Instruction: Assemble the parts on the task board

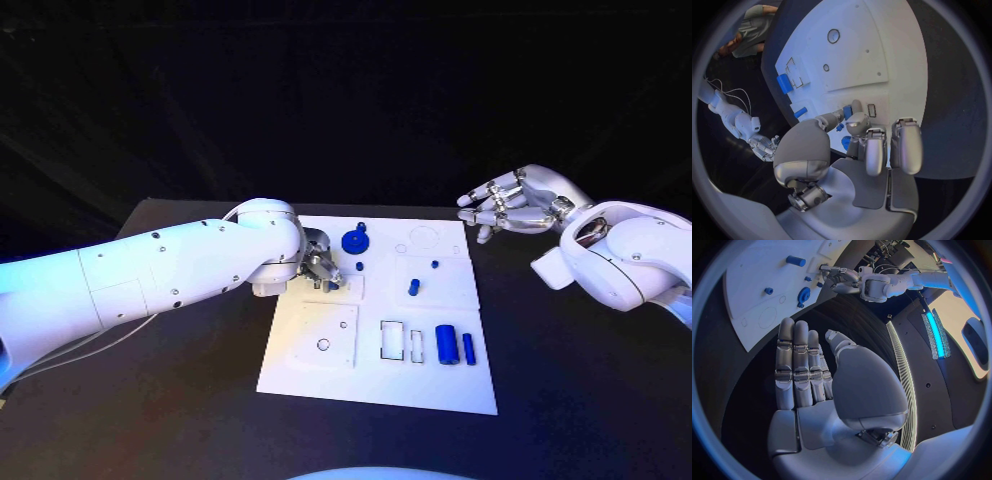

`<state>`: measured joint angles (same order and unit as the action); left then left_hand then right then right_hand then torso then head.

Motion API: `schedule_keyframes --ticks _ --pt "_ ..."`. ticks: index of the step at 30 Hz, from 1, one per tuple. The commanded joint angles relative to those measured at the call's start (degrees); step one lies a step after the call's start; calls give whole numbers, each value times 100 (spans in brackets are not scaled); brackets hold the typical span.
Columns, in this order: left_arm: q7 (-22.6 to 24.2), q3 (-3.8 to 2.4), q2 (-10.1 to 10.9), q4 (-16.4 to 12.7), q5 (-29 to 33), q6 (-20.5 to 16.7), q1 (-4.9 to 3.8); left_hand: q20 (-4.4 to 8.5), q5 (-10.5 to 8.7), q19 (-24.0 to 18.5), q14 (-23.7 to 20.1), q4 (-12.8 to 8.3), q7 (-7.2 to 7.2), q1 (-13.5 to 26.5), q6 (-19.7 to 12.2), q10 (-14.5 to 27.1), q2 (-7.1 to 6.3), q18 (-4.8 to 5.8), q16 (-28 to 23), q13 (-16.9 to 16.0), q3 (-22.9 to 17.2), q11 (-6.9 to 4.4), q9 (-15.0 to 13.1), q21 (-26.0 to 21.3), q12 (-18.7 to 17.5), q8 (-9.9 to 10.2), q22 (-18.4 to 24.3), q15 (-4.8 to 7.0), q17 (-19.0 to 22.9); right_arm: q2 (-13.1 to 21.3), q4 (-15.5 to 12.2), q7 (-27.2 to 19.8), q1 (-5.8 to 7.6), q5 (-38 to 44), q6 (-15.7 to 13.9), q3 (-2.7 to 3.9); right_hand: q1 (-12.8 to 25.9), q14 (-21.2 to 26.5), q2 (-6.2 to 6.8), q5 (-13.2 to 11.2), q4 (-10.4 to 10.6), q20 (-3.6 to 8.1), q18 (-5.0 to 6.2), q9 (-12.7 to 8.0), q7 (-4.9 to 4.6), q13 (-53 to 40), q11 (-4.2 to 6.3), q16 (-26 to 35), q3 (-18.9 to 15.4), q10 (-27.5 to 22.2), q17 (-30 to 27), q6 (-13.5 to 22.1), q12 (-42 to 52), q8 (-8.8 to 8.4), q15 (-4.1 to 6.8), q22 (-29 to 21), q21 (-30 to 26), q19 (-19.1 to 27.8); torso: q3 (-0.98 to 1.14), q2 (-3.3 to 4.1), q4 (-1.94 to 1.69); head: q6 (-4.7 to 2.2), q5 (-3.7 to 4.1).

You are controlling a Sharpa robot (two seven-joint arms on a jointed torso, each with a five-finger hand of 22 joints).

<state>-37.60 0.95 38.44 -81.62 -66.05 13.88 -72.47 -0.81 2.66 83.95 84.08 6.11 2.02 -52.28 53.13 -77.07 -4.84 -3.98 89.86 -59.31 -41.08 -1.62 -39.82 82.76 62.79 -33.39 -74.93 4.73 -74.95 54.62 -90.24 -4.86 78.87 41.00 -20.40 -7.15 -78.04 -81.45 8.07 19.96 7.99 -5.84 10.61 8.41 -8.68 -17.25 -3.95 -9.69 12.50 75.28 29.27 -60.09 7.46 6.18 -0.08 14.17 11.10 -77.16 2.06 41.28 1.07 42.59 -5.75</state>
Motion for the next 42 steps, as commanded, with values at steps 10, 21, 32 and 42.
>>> schedule_keyframes --ticks 10,21,32,42 --pt "-15 6 -23 61 119 30 9 60 21 54 592 39 8 47 57 -12 160 116 14 -14 -86 -37 11 37 24 30 -179 60 -1505 -11 25 14 -9 58 67 2 64 34 -3 21 18 -19 -23 6 12 -8 4 22 -28 -41 9 35 17 -39 -15 -5 -23 24 -3 3 -1 -11 9" --pt "-20 6 -35 100 147 96 1 55 20 57 592 204 12 337 99 -25 30 117 14 -21 82 -30 24 36 52 33 -185 52 -1505 -13 25 18 -12 74 81 1 64 34 -3 21 18 -19 -23 6 12 -8 4 22 -28 -41 9 35 17 -39 -15 -5 -23 24 -1 -1 -3 -12 11" --pt "-23 6 -40 124 149 109 -1 55 21 57 592 277 10 428 116 -27 16 117 14 -24 143 -32 32 34 61 36 -185 54 -1505 -8 23 21 -13 75 90 1 70 51 -3 25 21 -24 -24 7 8 -20 -1 31 -32 -58 24 44 13 -40 -20 -13 -32 34 -1 2 -3 -24 12" --pt "-24 6 -43 118 149 138 -1 56 20 58 592 322 6 511 135 -30 -99 117 14 -28 252 -34 37 33 73 36 -187 55 -1505 -7 20 26 -13 75 101 1 70 51 -3 25 21 -24 -24 7 8 -20 -1 31 -32 -58 24 44 13 -40 -20 -13 -32 34 -1 2 -1 -6 8"
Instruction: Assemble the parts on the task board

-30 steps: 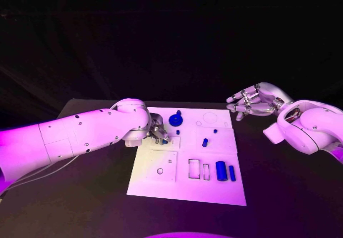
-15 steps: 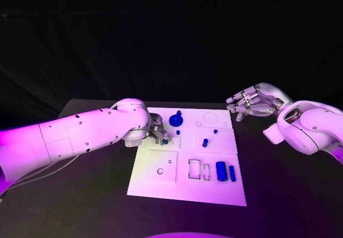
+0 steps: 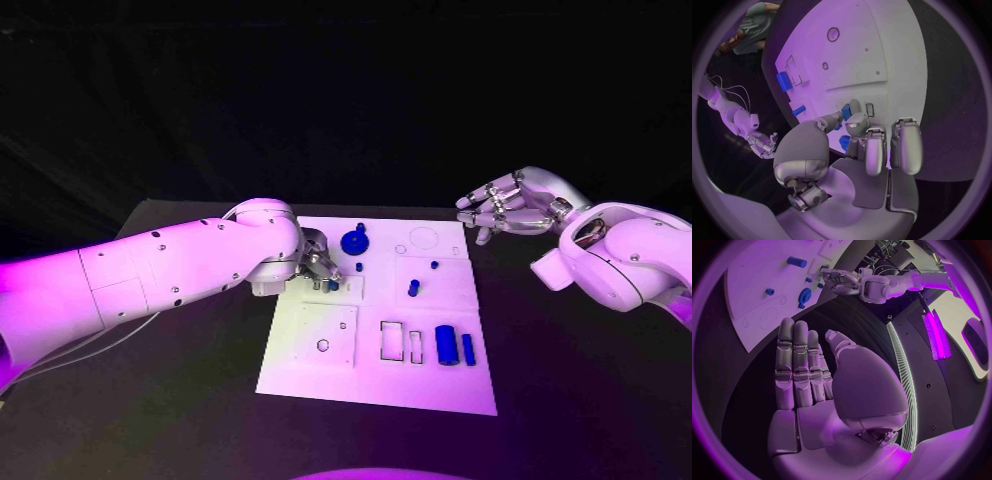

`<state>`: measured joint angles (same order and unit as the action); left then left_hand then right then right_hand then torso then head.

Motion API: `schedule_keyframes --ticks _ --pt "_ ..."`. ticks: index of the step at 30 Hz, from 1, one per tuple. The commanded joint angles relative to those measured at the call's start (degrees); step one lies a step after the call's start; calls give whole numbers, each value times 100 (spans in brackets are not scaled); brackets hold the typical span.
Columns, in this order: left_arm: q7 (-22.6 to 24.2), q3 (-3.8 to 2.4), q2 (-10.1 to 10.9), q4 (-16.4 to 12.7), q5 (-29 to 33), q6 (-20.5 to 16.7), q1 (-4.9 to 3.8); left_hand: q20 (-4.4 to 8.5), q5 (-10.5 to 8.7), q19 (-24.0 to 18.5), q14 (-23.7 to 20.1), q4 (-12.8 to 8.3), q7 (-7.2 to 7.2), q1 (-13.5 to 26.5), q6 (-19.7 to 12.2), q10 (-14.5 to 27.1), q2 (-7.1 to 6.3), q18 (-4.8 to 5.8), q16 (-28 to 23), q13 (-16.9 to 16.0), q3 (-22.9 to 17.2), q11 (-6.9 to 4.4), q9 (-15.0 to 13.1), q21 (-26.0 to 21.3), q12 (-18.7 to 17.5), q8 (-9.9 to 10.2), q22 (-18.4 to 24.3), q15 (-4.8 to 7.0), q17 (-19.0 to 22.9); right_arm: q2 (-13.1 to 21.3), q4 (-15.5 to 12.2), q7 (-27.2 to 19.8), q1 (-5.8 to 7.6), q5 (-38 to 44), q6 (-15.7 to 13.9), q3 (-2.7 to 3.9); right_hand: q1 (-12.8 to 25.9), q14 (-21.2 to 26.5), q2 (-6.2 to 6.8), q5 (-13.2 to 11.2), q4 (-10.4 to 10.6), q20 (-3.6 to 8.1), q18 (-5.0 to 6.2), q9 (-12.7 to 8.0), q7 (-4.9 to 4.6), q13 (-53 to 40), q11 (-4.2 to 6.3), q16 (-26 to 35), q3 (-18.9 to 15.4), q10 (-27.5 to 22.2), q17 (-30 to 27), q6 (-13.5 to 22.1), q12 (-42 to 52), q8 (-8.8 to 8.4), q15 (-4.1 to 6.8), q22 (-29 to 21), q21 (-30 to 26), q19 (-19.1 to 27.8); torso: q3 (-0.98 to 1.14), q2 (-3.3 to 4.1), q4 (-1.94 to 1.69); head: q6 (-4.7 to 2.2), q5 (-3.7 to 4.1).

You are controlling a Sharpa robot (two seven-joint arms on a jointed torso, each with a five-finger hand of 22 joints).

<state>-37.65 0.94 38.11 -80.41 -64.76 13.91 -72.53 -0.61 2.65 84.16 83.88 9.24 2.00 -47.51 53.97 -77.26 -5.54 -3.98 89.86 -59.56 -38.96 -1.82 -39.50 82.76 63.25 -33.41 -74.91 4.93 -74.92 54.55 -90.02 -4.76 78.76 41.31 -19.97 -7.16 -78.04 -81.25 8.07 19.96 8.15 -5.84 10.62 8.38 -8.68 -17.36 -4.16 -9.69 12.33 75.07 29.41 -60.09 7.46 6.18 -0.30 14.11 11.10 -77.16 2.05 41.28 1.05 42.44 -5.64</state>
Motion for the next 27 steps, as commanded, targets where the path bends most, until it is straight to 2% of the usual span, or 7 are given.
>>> schedule_keyframes --ticks 1,4,13,27 --pt "-19 7 -8 -2 20 137 5 36 21 38 612 39 9 71 62 -13 -51 117 14 -4 81 -15 5 33 31 35 -190 34 -1508 0 -1 16 -3 45 58 2 70 30 -3 25 5 -24 -24 9 8 -8 20 31 -16 -38 10 44 13 -40 2 -7 -32 34 -1 0 0 12 -2" --pt "-19 7 -9 -1 20 138 5 36 20 36 612 130 2 162 87 -15 -96 116 14 -2 235 -18 6 29 36 27 -185 36 -1508 0 -1 16 -3 45 59 2 77 38 -2 25 9 -27 -24 10 5 -14 17 35 -19 -45 17 48 12 -40 -2 -11 -36 40 -1 -1 -1 13 0" --pt "-17 7 -6 1 20 126 5 49 20 43 612 346 -30 262 134 -23 -48 118 14 -2 539 -42 -9 32 51 -13 -199 56 -1508 0 -3 18 -3 45 59 2 77 38 -2 25 9 -27 -24 10 5 -14 17 35 -19 -45 17 48 12 -40 -2 -11 -36 40 -2 2 1 9 -8" --pt "-1 7 -22 -40 54 26 6 57 21 57 612 429 -47 262 163 -43 -23 124 14 -30 665 -56 -25 46 85 -48 -230 66 -1508 -3 -3 20 -3 45 66 2 77 38 -2 25 9 -27 -24 10 5 -14 17 35 -19 -45 17 48 12 -40 -2 -11 -36 40 -2 0 -1 22 -11"
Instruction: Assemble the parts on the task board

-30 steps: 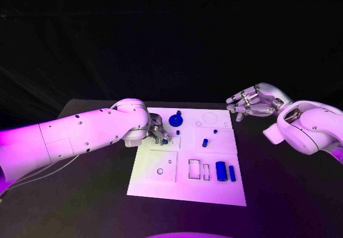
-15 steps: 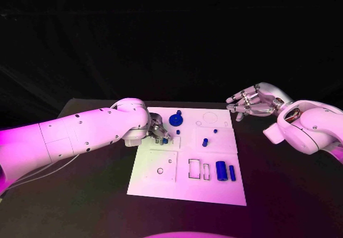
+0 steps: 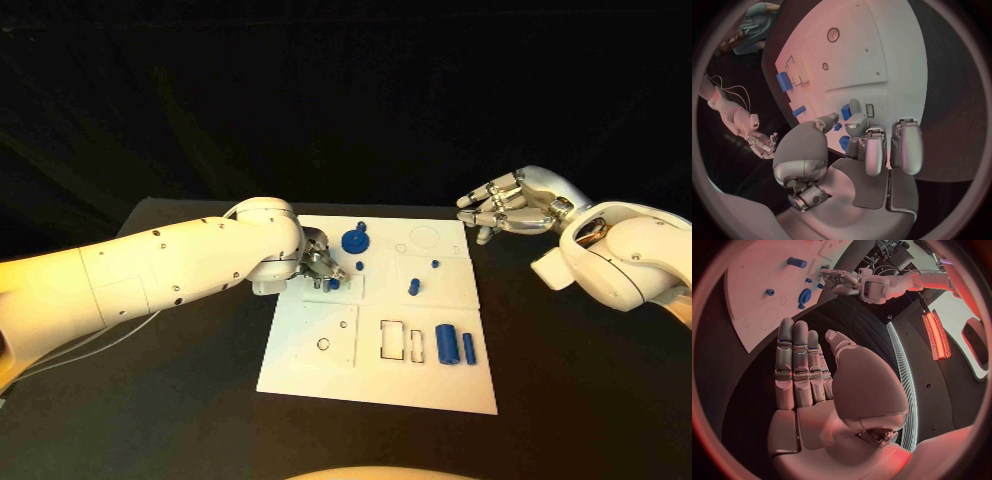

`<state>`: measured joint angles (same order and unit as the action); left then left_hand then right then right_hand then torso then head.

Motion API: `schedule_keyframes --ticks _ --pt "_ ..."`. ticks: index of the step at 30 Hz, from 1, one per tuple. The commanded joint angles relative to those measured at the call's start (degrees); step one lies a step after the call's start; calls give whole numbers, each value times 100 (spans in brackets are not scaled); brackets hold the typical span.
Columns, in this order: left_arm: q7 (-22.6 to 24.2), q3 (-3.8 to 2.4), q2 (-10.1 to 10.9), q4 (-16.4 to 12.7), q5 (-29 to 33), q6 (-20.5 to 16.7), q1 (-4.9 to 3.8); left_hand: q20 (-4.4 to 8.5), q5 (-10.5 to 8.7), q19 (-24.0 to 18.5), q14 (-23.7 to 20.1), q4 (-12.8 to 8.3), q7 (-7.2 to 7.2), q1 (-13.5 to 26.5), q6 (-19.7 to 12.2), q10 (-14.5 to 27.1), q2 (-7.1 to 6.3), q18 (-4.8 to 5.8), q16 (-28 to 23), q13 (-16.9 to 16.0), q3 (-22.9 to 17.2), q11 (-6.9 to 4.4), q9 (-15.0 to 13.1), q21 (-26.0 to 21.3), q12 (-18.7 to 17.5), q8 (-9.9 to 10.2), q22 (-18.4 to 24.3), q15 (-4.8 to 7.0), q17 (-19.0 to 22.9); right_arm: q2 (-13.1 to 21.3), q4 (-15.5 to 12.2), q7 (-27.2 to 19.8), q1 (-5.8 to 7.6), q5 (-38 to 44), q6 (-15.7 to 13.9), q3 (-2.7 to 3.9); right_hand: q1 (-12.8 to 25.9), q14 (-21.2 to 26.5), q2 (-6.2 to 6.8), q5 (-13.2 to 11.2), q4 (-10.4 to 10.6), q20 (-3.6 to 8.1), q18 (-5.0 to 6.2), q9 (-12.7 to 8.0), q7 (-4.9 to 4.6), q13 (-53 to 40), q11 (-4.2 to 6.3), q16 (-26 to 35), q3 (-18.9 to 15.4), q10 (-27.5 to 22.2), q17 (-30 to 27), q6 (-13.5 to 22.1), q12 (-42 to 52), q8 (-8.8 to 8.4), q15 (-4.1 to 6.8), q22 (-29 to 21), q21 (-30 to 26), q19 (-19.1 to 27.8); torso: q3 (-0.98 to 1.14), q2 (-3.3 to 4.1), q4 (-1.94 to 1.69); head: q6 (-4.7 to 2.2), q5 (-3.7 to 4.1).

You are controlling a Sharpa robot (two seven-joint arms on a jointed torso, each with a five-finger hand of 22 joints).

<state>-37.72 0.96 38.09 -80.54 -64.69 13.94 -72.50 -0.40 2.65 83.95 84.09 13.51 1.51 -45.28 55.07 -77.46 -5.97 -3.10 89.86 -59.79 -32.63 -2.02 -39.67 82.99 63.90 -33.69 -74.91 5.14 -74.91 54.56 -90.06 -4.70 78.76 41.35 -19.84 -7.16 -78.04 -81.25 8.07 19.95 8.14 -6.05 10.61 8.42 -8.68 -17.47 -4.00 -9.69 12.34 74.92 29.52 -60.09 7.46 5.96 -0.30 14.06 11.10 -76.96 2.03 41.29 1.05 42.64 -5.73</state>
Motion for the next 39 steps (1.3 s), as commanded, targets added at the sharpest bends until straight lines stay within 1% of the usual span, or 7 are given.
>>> schedule_keyframes --ticks 1,17,24,28,30,34,39 --pt "7 5 -22 -34 48 21 3 37 21 78 591 1 2 39 53 -22 20 37 14 -7 32 -36 -8 22 20 -20 -231 45 -1509 -4 1 14 -3 41 54 2 77 38 -2 25 9 -7 -24 6 5 -4 1 35 -19 -30 6 48 12 -17 -2 -5 -36 19 0 -2 -1 1 -1" --pt "1 4 -10 -17 46 76 3 38 21 77 591 1 -1 26 58 -22 26 36 14 -3 41 -38 -12 21 18 -26 -228 47 -1509 6 5 21 -3 41 55 2 77 38 -2 25 9 -7 -24 6 5 -4 1 35 -19 -30 6 48 12 -17 -2 -5 -36 19 4 -3 0 -13 6" --pt "7 -2 20 -36 46 68 3 40 21 74 591 0 -3 11 58 -15 34 34 14 19 49 -41 -14 17 0 -31 -221 49 -1509 10 10 21 -4 41 54 2 77 38 -2 25 9 -7 -24 6 5 -4 1 35 -19 -30 6 48 12 -17 -2 -5 -36 19 -1 -3 -1 -31 8" --pt "21 -48 64 -96 77 29 0 43 20 58 591 0 7 -20 12 24 -5 26 14 84 111 -35 -13 -6 -58 -19 -180 48 -1509 8 22 18 -6 41 54 2 77 38 -2 25 9 -7 -24 6 5 -4 1 35 -19 -30 6 48 12 -17 -2 -5 -36 19 -3 -2 1 -45 16" --pt "26 -73 88 -124 119 26 -9 42 21 25 591 18 28 -46 -54 112 -38 10 14 242 174 -20 -7 -51 -202 5 -102 39 -1509 6 31 17 -8 41 55 2 77 38 -2 25 9 -7 -24 6 5 -4 1 35 -19 -30 6 48 12 -17 -2 -5 -36 19 -2 -1 0 -54 21" --pt "34 -146 203 -233 168 101 -96 25 22 -33 587 76 73 -118 -174 266 -132 -17 6 501 354 19 8 -134 -437 53 33 9 -1498 7 63 16 -15 41 54 -1 77 38 -2 25 9 -7 -24 6 5 -4 1 35 -19 -30 6 48 12 -17 -2 -5 -36 19 -4 -9 -5 -69 23" --pt "26 -199 352 -264 154 498 -365 -27 23 -201 544 239 148 -241 -345 416 -182 -92 -89 729 705 84 64 -367 -631 162 408 -46 -1369 5 104 13 -25 40 50 -3 85 47 -5 26 14 -11 -24 8 3 -17 -2 41 -24 -39 22 53 12 -16 -5 -13 -43 26 7 -6 -8 -75 -11"
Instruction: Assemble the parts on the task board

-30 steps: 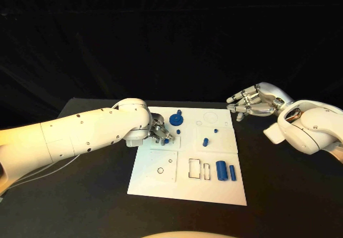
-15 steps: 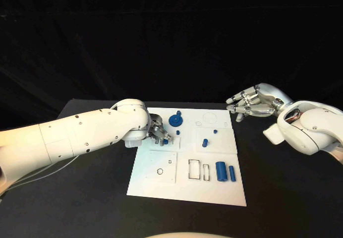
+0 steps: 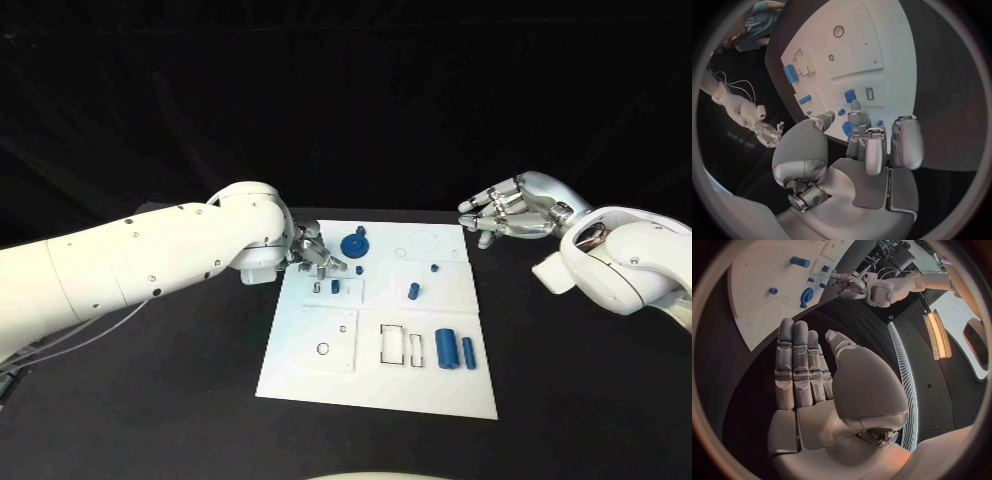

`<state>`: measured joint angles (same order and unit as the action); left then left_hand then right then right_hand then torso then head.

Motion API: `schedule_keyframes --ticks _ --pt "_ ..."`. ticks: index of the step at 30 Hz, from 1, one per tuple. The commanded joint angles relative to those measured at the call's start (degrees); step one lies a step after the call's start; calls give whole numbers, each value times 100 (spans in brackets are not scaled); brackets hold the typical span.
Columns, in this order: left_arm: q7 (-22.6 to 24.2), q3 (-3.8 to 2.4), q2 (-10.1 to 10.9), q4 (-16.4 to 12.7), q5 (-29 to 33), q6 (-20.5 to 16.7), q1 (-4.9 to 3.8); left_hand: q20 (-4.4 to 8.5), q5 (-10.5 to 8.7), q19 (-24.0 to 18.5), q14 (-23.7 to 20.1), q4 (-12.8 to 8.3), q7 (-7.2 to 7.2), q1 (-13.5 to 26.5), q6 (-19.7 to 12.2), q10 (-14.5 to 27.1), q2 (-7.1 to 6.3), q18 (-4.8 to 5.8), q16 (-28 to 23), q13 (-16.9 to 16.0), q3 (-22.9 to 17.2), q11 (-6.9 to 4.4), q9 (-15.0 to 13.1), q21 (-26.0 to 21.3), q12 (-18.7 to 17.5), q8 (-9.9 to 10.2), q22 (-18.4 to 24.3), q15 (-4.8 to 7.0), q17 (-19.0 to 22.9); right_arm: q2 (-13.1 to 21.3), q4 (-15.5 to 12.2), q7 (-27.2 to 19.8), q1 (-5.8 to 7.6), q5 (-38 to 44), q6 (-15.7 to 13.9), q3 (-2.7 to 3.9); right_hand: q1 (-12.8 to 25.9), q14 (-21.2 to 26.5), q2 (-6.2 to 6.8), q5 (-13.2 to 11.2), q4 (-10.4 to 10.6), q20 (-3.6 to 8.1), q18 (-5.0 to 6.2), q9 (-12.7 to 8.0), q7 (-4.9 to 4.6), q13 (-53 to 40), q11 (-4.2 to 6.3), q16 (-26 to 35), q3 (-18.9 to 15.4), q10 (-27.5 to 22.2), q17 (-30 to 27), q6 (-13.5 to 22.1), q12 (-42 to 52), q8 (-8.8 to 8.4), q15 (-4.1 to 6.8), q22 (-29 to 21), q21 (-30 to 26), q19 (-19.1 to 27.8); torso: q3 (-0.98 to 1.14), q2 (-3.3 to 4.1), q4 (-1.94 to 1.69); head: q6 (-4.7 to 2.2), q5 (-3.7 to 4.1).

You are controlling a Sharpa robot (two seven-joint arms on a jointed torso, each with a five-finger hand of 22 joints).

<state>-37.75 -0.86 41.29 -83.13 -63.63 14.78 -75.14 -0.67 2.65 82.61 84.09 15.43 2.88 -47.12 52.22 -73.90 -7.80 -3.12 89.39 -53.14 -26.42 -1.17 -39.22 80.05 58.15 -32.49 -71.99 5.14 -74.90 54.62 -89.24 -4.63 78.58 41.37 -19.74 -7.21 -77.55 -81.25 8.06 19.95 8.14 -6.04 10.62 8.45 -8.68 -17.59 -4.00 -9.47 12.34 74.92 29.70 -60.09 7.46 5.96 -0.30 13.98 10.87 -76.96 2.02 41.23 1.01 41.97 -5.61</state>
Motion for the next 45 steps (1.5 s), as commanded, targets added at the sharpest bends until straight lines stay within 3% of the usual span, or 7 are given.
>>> schedule_keyframes --ticks 1,2,6,12,18,30,45 --pt "29 -23 52 8 46 471 -173 -26 21 -130 522 101 43 -98 -127 119 13 -117 -91 160 215 29 75 -165 -139 119 257 -70 -1304 -3 33 5 -11 37 41 0 37 48 -3 27 15 -12 -24 5 3 -5 -2 18 -24 -40 3 53 12 -16 -5 -5 -19 26 7 1 -8 -10 -24" --pt "29 -29 77 38 44 528 -274 -42 19 -151 514 114 63 -132 -162 145 27 -126 -111 199 293 49 121 -202 -171 173 307 -87 -1278 -7 50 4 -17 35 41 0 37 48 -3 27 15 -12 -24 5 3 -5 -2 18 -24 -40 3 53 12 -16 -5 -5 -19 26 2 0 -12 -13 -27" --pt "53 -37 53 233 40 499 -452 -84 17 -142 507 104 115 -347 -184 173 89 -129 -135 252 531 87 280 -227 -197 313 319 -124 -1249 -19 85 1 -30 26 43 0 37 48 -3 27 15 -12 -24 5 3 -5 -2 18 -24 -40 3 53 12 -16 -5 -5 -19 26 0 -2 -8 -16 -46" --pt "121 2 -179 749 -31 277 -543 -102 20 -103 520 77 138 -774 -144 182 187 -118 -110 268 675 111 445 -207 -185 416 267 -142 -1280 -34 101 -3 -44 22 46 -1 37 48 -3 27 15 -12 -24 5 3 -5 -2 18 -24 -40 4 53 12 -16 -5 -5 -19 26 -1 6 11 -26 -77" --pt "161 91 -465 1233 -135 257 -476 -104 20 -92 524 94 142 -858 -127 180 196 -116 -100 270 741 115 498 -201 -175 443 252 -146 -1294 -45 100 -9 -59 21 53 -1 37 50 -4 27 15 -13 -23 6 3 -8 -2 19 -24 -42 8 53 12 -16 -6 -7 -21 27 -7 21 15 -40 -48" --pt "190 151 -810 1905 -238 345 -334 -106 19 -67 542 127 148 -846 -92 172 162 -105 -56 250 977 121 597 -173 -133 488 199 -152 -1351 -42 83 -13 -70 20 56 -1 36 51 -7 29 15 -13 -23 6 3 -11 -2 20 -23 -43 11 54 13 -15 -6 -8 -22 28 -9 44 37 -36 -106" --pt "196 158 -952 2182 -152 440 -280 -104 20 -36 559 110 141 -889 -37 148 210 -91 -16 218 1227 114 688 -128 -72 509 121 -149 -1405 -50 74 -16 -73 20 55 0 36 51 -7 29 15 -13 -23 6 3 -11 -2 20 -23 -43 11 54 13 -15 -6 -8 -22 28 -6 38 36 -30 -106"
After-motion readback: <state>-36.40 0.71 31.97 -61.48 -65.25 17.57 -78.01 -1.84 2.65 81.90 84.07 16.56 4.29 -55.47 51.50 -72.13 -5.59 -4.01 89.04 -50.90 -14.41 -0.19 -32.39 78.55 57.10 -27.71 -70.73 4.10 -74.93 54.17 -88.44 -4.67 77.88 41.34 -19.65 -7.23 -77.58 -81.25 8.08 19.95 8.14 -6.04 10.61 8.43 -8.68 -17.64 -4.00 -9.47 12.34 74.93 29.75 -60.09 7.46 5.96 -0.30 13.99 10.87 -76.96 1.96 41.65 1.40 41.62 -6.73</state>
